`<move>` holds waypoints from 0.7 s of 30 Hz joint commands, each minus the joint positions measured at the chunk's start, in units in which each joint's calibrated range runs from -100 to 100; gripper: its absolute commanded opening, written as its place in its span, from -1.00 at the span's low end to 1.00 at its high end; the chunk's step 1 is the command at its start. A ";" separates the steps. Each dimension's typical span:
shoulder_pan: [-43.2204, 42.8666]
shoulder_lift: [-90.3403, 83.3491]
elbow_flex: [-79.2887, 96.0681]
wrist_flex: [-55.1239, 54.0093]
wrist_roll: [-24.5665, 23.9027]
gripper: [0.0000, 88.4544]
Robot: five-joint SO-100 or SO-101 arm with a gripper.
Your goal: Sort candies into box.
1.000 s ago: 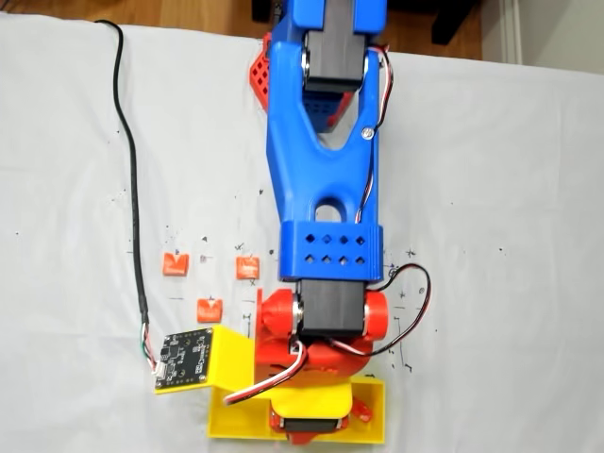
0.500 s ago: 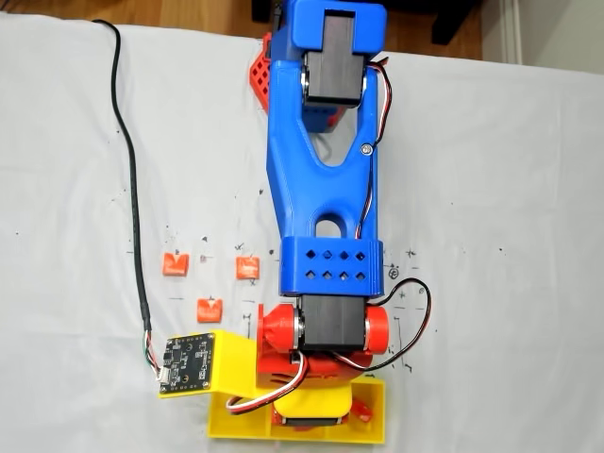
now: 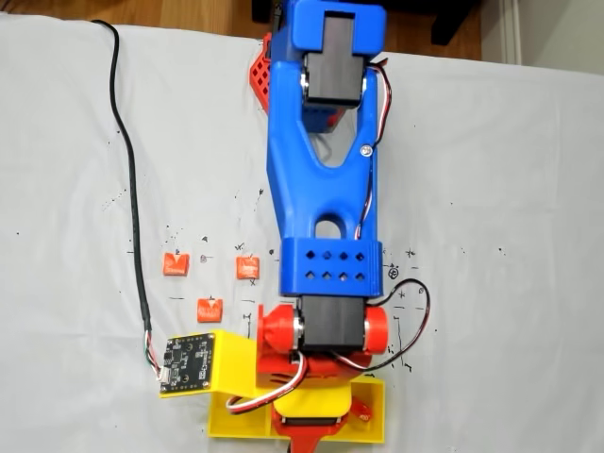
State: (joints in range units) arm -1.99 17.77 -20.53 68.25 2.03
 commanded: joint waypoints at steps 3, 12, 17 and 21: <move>-0.73 -5.55 -2.46 0.72 0.49 -0.53; -1.81 -12.85 2.92 3.50 1.81 -1.00; -2.81 -19.46 12.11 3.99 2.44 -1.00; -3.54 -25.82 21.67 4.81 3.76 -1.00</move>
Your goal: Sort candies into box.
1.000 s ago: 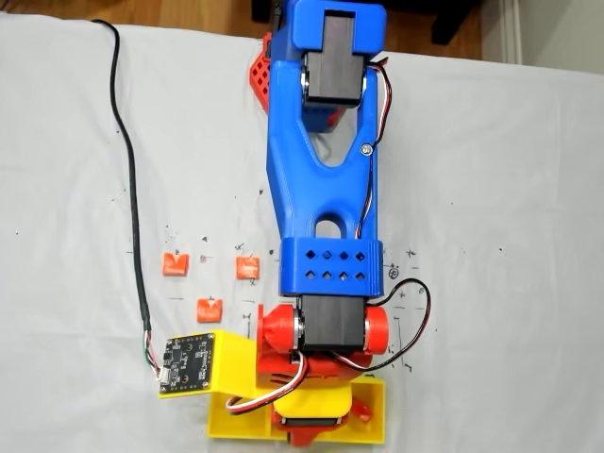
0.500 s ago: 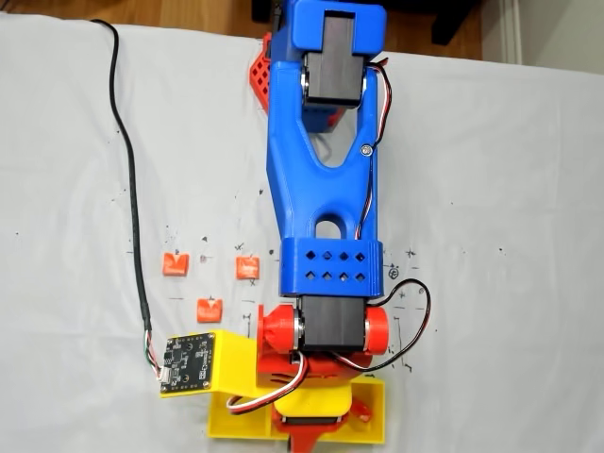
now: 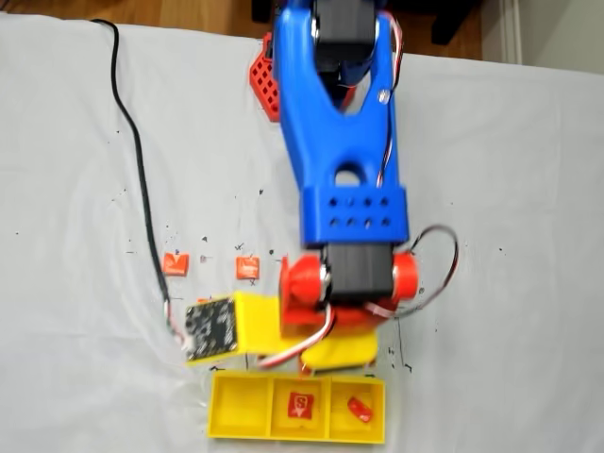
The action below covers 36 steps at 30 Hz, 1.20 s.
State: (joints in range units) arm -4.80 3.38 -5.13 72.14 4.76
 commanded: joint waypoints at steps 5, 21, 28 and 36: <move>-0.64 -20.01 20.20 0.92 2.15 -1.00; -3.90 -19.24 35.49 -7.10 2.20 -0.46; -4.53 -16.62 35.40 -9.15 2.00 -0.41; -5.44 -14.50 36.13 -9.80 1.71 -0.37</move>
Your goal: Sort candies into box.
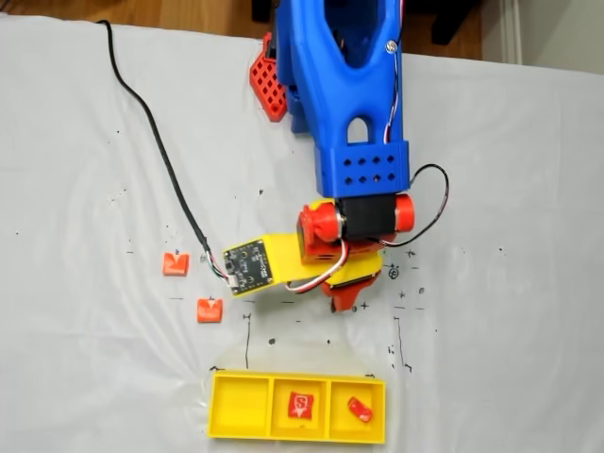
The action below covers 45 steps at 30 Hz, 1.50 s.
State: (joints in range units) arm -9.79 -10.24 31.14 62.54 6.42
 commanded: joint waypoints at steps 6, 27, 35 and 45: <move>-0.90 -0.62 1.04 -0.44 0.20 -0.36; -2.25 4.81 3.05 -7.48 -0.59 -0.42; -1.89 2.77 4.77 -9.78 -0.88 -0.94; 1.37 -9.36 1.86 -9.12 -0.68 -1.00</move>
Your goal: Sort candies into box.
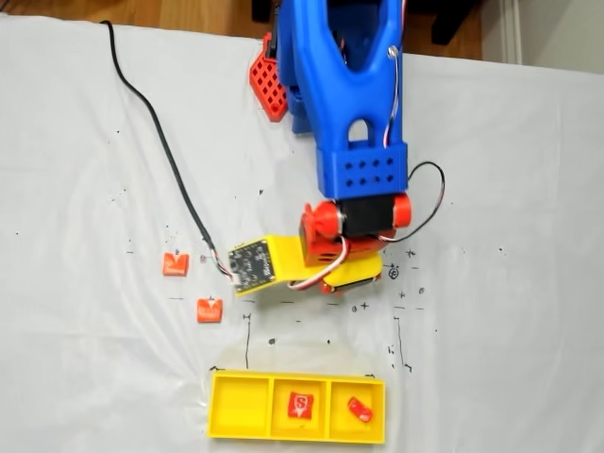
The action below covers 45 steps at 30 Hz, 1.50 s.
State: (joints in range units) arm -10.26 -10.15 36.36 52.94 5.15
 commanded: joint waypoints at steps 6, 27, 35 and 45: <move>7.27 -11.65 -16.01 -0.01 1.81 -1.00; 16.78 17.02 -52.70 6.54 1.56 -1.00; 16.51 18.80 -50.88 6.95 2.30 -1.00; 15.97 20.58 -50.42 6.62 2.59 -0.72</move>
State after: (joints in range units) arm 6.44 11.51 -10.35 60.00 7.11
